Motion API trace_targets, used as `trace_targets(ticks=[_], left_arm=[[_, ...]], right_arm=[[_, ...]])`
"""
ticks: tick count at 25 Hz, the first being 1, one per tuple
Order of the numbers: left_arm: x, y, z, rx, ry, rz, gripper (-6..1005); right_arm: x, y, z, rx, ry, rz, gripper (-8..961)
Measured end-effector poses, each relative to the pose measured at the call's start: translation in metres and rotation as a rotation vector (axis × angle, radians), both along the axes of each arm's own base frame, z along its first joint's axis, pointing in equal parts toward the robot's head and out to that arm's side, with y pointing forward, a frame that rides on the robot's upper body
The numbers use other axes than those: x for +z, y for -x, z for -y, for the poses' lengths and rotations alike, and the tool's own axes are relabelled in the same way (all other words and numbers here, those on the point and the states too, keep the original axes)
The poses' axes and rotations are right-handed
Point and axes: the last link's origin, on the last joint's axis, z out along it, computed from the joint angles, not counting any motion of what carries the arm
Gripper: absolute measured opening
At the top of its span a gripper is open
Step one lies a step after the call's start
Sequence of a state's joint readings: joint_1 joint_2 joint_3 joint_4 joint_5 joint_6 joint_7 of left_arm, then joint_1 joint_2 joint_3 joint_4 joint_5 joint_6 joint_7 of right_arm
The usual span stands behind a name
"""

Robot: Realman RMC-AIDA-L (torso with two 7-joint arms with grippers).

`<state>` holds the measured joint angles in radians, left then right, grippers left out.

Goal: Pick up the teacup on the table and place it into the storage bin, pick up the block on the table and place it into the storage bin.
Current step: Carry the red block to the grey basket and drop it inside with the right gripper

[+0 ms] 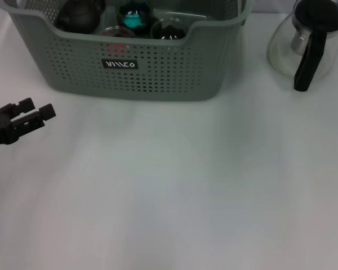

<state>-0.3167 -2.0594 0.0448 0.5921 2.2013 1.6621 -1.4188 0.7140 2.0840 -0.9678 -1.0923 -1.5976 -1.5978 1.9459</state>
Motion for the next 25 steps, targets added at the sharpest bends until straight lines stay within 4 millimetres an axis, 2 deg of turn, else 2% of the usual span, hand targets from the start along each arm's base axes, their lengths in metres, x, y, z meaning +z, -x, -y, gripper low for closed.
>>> trace_targets(ticks=[2, 4, 8, 11, 17, 24, 25], left_arm=[[0.000, 0.000, 0.000, 0.003, 0.001, 0.003, 824], [0.000, 0.001, 0.001, 0.012, 0.001, 0.006, 825], [-0.001, 0.003, 0.004, 0.027, 0.001, 0.009, 825], [-0.002, 0.004, 0.005, 0.032, 0.002, 0.012, 824], [-0.003, 0.002, 0.002, 0.027, 0.003, 0.012, 824], [-0.004, 0.004, -0.001, 0.040, 0.001, 0.011, 825], [-0.004, 0.004, -0.001, 0.041, 0.001, 0.011, 825]], right_arm=[[0.001, 0.012, -0.013, -0.018, -0.075, 0.010, 195], [-0.006, 0.025, -0.034, -0.074, -0.164, 0.080, 197], [-0.032, 0.052, -0.071, -0.182, -0.272, 0.331, 201], [-0.054, 0.067, -0.093, -0.236, -0.359, 0.551, 204], [-0.094, 0.077, -0.108, -0.250, -0.387, 0.777, 209], [-0.111, 0.079, -0.109, -0.224, -0.444, 0.834, 216], [-0.112, 0.079, -0.108, -0.219, -0.448, 0.828, 256]])
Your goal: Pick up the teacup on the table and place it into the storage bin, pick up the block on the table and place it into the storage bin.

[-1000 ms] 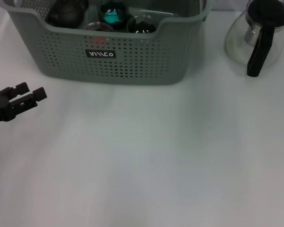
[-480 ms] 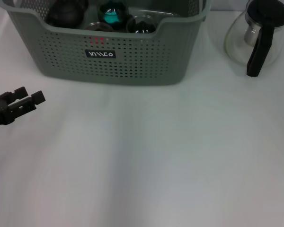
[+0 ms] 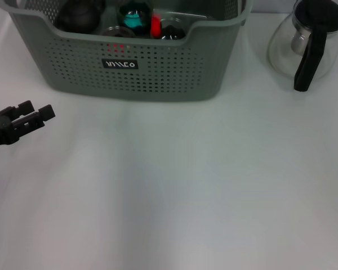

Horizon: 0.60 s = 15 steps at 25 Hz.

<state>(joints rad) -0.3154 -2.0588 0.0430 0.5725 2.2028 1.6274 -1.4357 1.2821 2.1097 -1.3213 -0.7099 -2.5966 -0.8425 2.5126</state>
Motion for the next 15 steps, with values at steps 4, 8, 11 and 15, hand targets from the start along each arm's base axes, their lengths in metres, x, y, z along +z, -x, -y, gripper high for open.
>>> trace_targets(ticks=[4, 8, 11, 15], left_arm=[[0.000, 0.000, 0.001, 0.000, 0.000, 0.005, 825], [0.002, 0.000, 0.004, -0.003, -0.010, 0.017, 824], [0.004, -0.003, 0.007, -0.028, -0.014, 0.023, 824], [0.008, -0.014, 0.014, -0.148, 0.010, 0.014, 824]], right_arm=[[0.006, 0.007, 0.006, 0.032, 0.019, -0.100, 419], [0.027, 0.001, 0.029, 0.121, 0.093, -0.303, 534], [0.043, -0.031, 0.063, 0.212, 0.182, -0.488, 609], [0.051, -0.092, 0.110, 0.333, 0.261, -0.658, 709]])
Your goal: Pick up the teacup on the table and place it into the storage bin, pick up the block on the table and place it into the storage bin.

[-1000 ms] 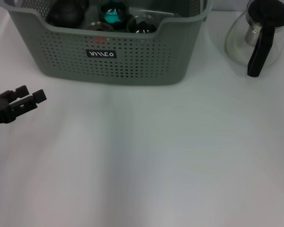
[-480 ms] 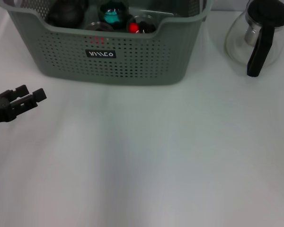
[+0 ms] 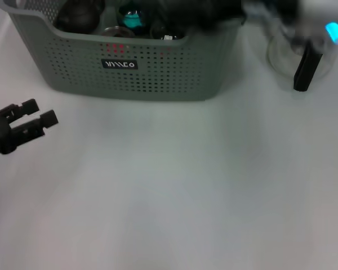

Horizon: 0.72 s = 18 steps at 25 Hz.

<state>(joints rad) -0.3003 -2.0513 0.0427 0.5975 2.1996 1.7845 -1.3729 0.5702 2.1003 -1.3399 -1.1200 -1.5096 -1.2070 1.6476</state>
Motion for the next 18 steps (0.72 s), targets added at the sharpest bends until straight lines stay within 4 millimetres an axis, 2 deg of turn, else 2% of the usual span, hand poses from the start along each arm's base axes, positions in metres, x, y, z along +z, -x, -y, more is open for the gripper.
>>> trace_targets(ticks=[3, 7, 10, 14, 18], left_arm=[[0.009, -0.012, 0.009, -0.135, 0.020, -0.008, 824], [0.013, -0.028, 0.011, -0.288, 0.081, -0.032, 824], [-0.001, -0.040, 0.005, -0.383, 0.186, -0.070, 825], [-0.020, -0.053, -0.003, -0.470, 0.303, -0.105, 825], [-0.033, -0.060, -0.003, -0.537, 0.301, -0.101, 825]], right_arm=[[0.003, -0.046, 0.031, 0.041, 0.023, -0.065, 801], [0.000, -0.092, 0.059, 0.003, 0.087, -0.101, 910], [-0.012, -0.115, 0.070, -0.043, 0.143, -0.090, 927], [-0.027, -0.133, 0.080, -0.053, 0.170, -0.046, 927], [-0.034, -0.144, 0.086, -0.058, 0.160, -0.037, 927]])
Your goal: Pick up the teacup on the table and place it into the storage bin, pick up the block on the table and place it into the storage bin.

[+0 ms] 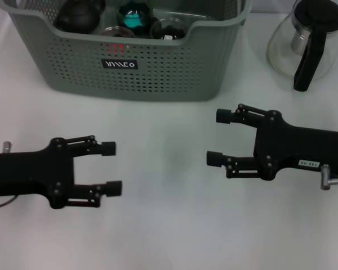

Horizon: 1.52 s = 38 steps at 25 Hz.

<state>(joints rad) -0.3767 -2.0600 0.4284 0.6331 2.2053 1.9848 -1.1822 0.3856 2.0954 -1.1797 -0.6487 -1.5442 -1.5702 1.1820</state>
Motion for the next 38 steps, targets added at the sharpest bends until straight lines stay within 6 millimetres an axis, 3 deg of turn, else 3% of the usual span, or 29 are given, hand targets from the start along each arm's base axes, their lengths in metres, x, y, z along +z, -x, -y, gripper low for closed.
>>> trace_targets(ticks=[10, 38], left_arm=[[-0.020, 0.002, 0.006, -0.077, -0.062, -0.025, 825], [-0.018, 0.003, 0.004, -0.056, -0.089, -0.015, 825]], right_arm=[[-0.019, -0.010, 0.001, -0.042, 0.042, 0.056, 927], [-0.022, -0.012, 0.005, -0.048, 0.059, 0.052, 927]])
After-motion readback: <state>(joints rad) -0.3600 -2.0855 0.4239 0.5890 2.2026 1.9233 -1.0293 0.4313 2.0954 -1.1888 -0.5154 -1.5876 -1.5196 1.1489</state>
